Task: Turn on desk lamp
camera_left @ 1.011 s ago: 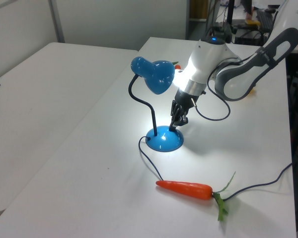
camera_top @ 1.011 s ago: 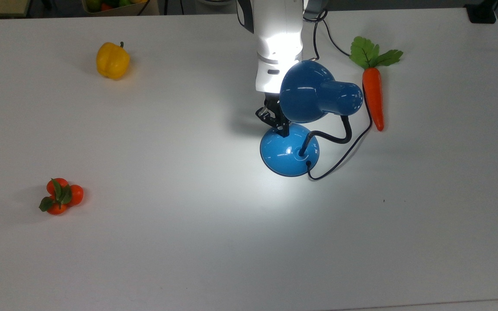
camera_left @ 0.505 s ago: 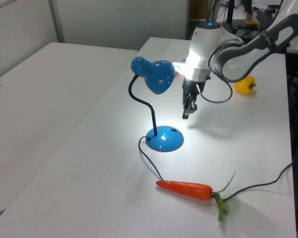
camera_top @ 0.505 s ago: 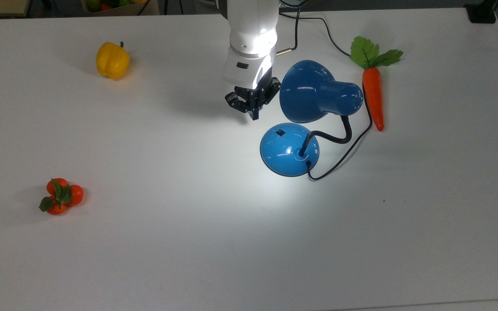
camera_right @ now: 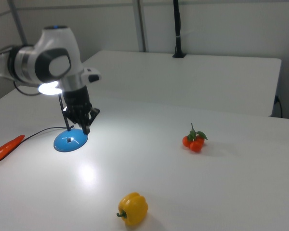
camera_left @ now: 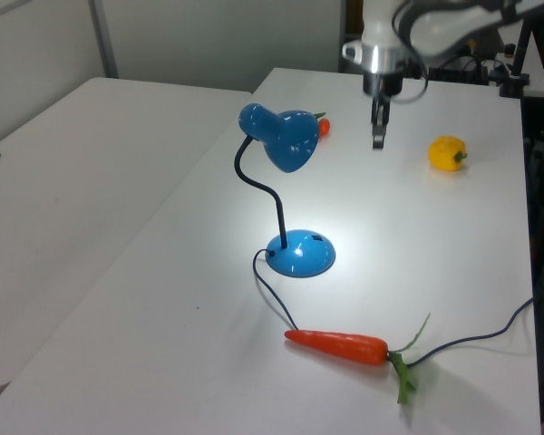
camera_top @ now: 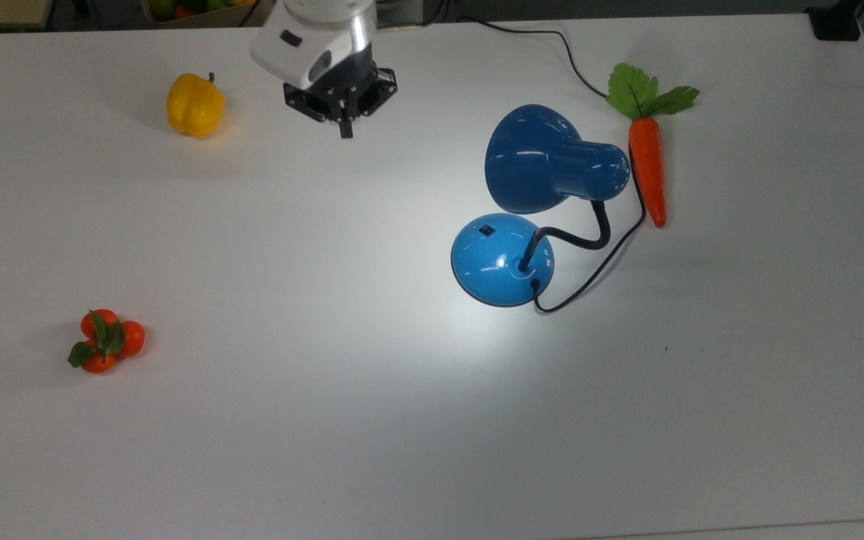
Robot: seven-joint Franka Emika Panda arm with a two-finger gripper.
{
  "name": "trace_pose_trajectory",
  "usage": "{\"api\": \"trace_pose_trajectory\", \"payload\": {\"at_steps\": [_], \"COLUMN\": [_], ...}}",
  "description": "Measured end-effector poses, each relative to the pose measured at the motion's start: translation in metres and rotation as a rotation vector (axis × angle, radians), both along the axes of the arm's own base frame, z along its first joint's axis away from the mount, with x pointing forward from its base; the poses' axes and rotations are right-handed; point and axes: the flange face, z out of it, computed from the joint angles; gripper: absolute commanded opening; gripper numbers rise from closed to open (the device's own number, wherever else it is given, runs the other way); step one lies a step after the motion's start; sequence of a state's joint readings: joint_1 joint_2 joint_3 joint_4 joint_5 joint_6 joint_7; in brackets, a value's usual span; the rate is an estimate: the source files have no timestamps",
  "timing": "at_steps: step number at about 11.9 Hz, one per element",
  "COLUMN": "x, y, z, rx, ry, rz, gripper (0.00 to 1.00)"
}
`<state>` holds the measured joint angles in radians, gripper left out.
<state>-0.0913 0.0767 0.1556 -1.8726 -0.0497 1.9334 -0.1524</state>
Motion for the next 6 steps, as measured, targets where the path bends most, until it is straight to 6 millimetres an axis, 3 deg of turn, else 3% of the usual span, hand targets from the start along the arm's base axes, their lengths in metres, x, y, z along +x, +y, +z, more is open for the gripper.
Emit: {"api": "trace_pose_trajectory", "payload": {"at_steps": [2, 4, 5, 6], "x": [-0.002, -0.003, -0.005, -0.008], "y": [-0.018, -0.023, -0.024, -0.025], "z": [0.062, 0.104, 0.121, 0.135], "rx": [-0.007, -0.008, -0.008, -0.009], "ry": [0.011, -0.004, -0.005, -0.008], "rz": [-0.08, -0.111, -0.114, -0.119], "gripper": [0.0, 0.03, 0.08, 0.23]}}
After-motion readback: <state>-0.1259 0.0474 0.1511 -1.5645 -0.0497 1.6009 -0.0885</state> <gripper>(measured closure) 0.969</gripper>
